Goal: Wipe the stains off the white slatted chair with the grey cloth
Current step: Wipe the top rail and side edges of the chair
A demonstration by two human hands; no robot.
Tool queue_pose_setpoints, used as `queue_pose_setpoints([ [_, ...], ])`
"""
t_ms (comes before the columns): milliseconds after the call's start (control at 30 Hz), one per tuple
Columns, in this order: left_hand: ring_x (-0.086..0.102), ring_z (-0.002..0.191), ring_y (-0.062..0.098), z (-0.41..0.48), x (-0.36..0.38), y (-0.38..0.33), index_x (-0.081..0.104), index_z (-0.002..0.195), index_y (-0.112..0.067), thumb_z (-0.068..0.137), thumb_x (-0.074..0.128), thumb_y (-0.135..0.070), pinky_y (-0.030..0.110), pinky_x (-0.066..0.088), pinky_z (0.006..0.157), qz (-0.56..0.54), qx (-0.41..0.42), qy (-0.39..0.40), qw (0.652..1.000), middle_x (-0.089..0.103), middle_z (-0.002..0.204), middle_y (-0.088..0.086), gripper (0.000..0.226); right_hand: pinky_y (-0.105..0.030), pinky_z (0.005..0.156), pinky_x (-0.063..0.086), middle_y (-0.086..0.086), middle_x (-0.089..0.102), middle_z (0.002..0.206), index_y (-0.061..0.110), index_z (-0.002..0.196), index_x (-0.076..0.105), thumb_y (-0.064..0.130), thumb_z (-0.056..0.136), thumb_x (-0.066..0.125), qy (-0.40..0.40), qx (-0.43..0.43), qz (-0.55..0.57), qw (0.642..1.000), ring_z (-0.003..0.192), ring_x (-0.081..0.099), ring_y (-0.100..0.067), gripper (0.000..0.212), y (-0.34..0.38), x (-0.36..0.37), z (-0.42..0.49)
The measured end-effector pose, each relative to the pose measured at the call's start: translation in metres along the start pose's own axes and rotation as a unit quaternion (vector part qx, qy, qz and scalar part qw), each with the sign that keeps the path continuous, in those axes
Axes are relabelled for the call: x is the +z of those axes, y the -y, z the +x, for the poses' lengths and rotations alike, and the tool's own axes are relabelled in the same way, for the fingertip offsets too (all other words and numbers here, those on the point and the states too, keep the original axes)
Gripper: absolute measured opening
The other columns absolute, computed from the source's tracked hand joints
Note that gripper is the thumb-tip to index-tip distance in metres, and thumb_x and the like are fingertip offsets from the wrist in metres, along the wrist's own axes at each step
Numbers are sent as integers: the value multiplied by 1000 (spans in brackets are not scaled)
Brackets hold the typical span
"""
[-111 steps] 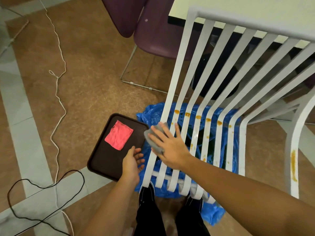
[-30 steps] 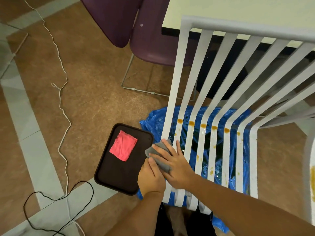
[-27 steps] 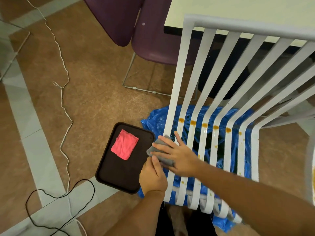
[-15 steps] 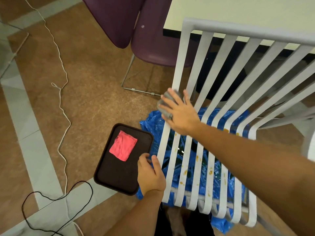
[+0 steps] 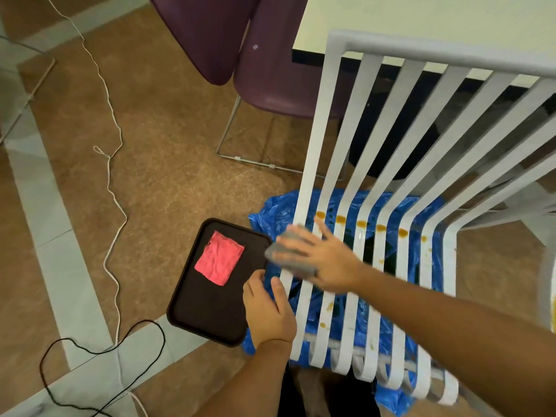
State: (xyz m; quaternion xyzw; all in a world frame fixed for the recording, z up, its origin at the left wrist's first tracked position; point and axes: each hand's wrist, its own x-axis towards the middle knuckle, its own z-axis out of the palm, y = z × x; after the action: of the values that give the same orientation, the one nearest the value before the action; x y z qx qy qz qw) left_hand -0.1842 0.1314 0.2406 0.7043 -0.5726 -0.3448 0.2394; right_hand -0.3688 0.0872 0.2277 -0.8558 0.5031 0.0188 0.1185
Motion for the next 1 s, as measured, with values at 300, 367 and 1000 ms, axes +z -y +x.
queue_pose_setpoints([
  [300, 56, 112, 20, 0, 2, -2, 53, 132, -11, 96, 49, -47, 39, 52, 93, 17, -30, 24, 999, 55, 124, 3, 50, -70, 115, 2, 1, 14, 167, 33, 157, 25, 52, 105, 16, -66, 194, -138, 969, 154, -5, -30, 57, -102, -86, 62],
  [367, 56, 111, 18, 0, 2, -4, 53, 131, -12, 97, 53, -44, 37, 53, 92, 20, -34, 27, 999, 55, 122, 1, 47, -69, 116, 1, 1, 10, 167, 35, 157, 24, 53, 104, 15, -45, 190, -88, 977, 154, -10, -30, 57, -79, -67, 58],
  [1000, 64, 74, 16, -4, 5, 1, 54, 108, -28, 93, 57, -48, 42, 58, 69, 96, -63, 49, 992, 66, 88, -4, 25, -68, 117, 0, 4, 26, 163, 31, 149, 44, 50, 105, 22, -42, 174, -51, 983, 155, -5, -22, 53, -66, -52, 58],
])
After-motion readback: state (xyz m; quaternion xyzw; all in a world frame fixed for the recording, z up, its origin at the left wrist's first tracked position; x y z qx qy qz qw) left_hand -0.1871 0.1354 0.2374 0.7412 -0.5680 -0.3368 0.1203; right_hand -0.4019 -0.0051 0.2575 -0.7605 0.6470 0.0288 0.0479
